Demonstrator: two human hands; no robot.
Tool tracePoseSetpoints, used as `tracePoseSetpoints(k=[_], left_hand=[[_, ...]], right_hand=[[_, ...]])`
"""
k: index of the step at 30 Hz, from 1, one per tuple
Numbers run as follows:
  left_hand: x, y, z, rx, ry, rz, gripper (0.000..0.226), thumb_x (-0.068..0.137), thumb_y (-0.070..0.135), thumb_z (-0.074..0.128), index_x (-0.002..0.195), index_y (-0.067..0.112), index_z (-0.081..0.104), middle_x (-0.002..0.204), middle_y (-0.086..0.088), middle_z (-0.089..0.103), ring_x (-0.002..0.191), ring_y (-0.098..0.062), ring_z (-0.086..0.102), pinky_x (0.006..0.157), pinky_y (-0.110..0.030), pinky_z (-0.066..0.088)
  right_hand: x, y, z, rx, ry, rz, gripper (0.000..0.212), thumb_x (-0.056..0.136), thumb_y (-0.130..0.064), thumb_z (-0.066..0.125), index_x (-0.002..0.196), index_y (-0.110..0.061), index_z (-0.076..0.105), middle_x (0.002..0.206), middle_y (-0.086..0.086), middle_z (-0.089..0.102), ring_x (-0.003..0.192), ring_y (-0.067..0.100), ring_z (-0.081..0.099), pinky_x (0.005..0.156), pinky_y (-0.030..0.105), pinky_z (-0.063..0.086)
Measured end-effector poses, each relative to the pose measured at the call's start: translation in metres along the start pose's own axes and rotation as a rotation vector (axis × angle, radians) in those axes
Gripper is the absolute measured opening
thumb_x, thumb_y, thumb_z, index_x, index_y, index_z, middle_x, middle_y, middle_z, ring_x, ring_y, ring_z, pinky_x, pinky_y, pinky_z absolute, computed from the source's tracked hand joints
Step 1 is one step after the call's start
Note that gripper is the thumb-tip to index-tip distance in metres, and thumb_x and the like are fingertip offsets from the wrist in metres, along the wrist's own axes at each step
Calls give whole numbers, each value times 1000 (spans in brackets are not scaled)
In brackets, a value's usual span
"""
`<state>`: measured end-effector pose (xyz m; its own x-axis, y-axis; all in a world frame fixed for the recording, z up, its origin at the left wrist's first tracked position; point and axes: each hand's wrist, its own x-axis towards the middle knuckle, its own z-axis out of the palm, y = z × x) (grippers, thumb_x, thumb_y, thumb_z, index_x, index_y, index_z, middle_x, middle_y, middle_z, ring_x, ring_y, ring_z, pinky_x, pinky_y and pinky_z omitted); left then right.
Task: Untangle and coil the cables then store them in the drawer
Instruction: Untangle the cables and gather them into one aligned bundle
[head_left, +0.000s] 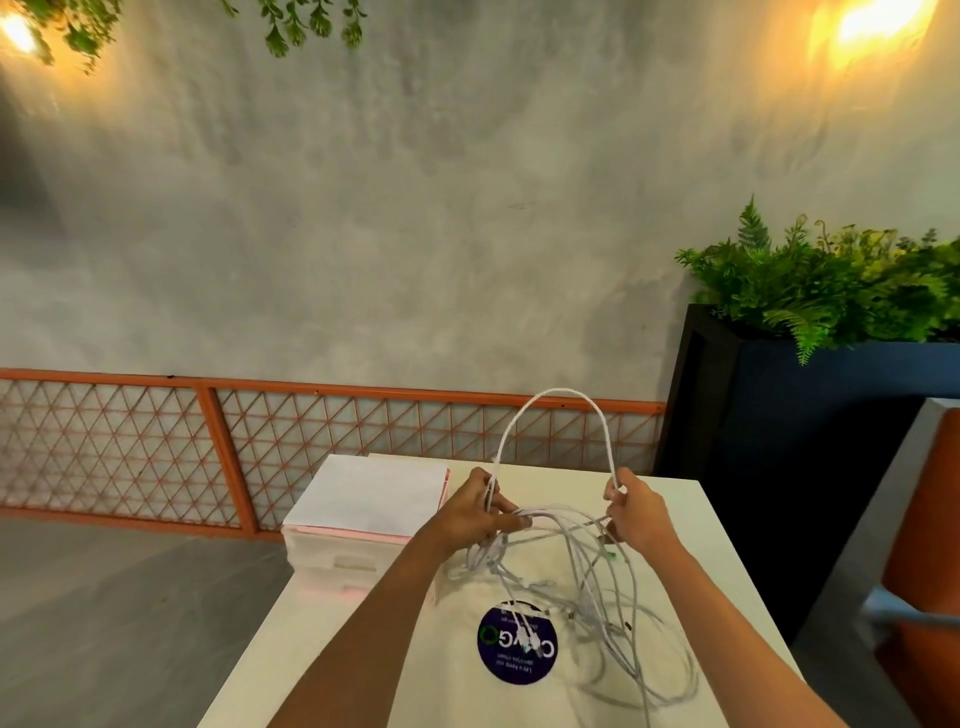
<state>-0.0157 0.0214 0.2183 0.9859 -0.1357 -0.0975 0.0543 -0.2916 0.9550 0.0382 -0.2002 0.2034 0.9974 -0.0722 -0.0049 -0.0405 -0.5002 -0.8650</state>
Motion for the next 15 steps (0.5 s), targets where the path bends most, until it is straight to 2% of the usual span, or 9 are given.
tracePoseSetpoints(k=[2,4,6,9,12,15], left_hand=[[-2,-3,-7,-3,-8,-20,48,78,16,78,93,12,33,86,0,69,60,-15,47,44,-18,38],[-3,-7,-12,-16,-30,-23,46,80,16,76,91,13,31,89,-7,72,66,-20,45,45,-20,36],[-2,-10,-15,19,-53,-29,43,83,16,73,90,14,31,96,-13,72,62,-18,43,46,-20,35],[-1,-16,-13,126,-52,-28,39,86,17,70,87,17,31,96,-10,72,54,-8,47,46,-19,36],[0,-21,-12,211,-11,4,38,86,18,70,84,19,31,85,2,70,51,2,51,47,-18,38],[2,-27,-17,315,23,20,39,84,16,72,83,21,33,86,1,67,70,-10,57,53,-18,44]], right_hand=[[1,5,-7,2,67,67,26,89,14,34,77,-8,42,73,14,47,54,25,47,55,44,57],[-1,6,-12,26,127,93,21,91,13,33,87,-6,43,78,18,51,57,28,53,54,41,57],[0,5,-15,83,187,78,20,93,11,30,92,-5,42,83,22,54,56,29,57,53,37,55],[-1,-3,-19,155,234,-5,21,95,10,27,97,-5,43,82,22,55,55,31,59,50,35,55],[-4,-14,-21,184,257,-87,17,102,-7,28,98,-7,45,82,13,53,57,26,56,46,30,51],[-4,-27,-26,166,313,-180,23,104,-22,28,101,-10,48,76,4,51,56,17,50,45,22,40]])
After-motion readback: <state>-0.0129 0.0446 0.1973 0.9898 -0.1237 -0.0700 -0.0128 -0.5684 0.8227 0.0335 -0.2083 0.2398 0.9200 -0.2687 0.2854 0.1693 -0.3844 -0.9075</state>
